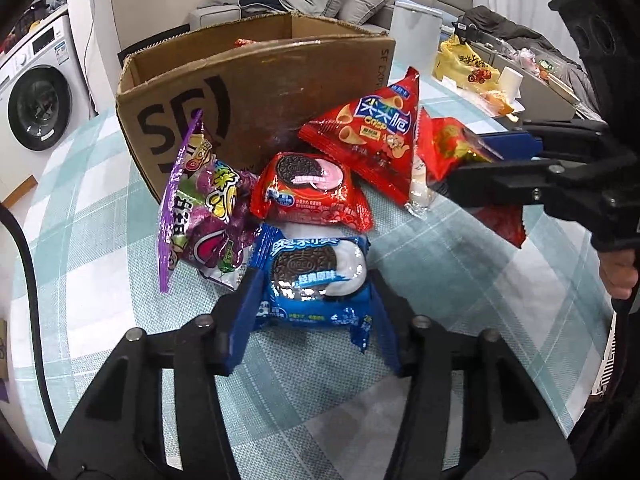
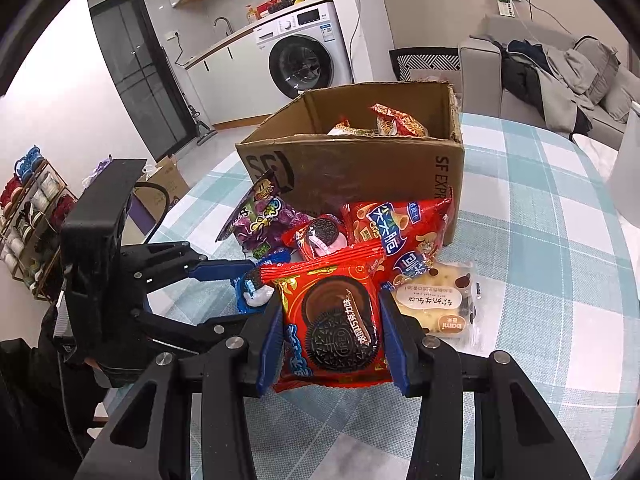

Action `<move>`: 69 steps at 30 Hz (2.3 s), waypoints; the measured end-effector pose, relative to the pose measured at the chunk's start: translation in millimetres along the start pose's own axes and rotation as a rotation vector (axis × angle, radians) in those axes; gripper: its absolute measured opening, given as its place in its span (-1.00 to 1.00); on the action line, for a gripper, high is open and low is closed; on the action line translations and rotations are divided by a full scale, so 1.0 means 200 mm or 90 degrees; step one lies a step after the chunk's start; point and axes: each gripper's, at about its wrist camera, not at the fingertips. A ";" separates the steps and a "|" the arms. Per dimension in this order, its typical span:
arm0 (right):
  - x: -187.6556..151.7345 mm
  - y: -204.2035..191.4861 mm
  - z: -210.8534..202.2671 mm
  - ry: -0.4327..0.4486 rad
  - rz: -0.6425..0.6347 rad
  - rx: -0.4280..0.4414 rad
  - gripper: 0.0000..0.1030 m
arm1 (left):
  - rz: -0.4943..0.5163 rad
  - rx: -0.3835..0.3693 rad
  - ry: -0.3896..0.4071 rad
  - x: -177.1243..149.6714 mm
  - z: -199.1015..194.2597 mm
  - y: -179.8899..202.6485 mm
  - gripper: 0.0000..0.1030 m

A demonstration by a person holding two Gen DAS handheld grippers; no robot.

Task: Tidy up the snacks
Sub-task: 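Grasp the red Oreo pack with the right gripper while the left grasps the blue Oreo pack, then lift both held Oreo packs and lower them into the cardboard box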

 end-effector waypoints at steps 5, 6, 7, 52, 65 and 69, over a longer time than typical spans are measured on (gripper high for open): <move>0.00 0.00 -0.01 0.006 0.002 0.000 -0.13 | -0.004 -0.016 0.009 0.00 -0.01 0.01 -0.17; 0.00 0.00 -0.01 0.006 0.002 -0.001 -0.13 | -0.005 -0.017 0.011 0.00 -0.02 0.01 -0.17; 0.00 0.00 -0.01 0.007 0.002 0.000 -0.13 | -0.007 -0.019 0.013 0.01 -0.02 0.01 -0.18; 0.24 0.04 -0.30 0.167 0.082 -0.037 -0.13 | -0.096 -0.012 0.188 0.24 -0.61 -0.22 -0.18; 0.40 0.08 -0.22 0.172 0.100 -0.040 -0.13 | -0.136 0.026 0.210 0.46 -0.58 -0.39 -0.18; 0.44 0.10 -0.17 0.171 0.109 -0.041 -0.13 | -0.141 0.030 0.205 0.51 -0.52 -0.43 -0.18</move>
Point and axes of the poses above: each gripper's, at about its wrist camera, not at the fingertips, and z roughly the way its jaws point, y to its right, x to its top, and after that the axes turned 5 degrees about x, right-handed
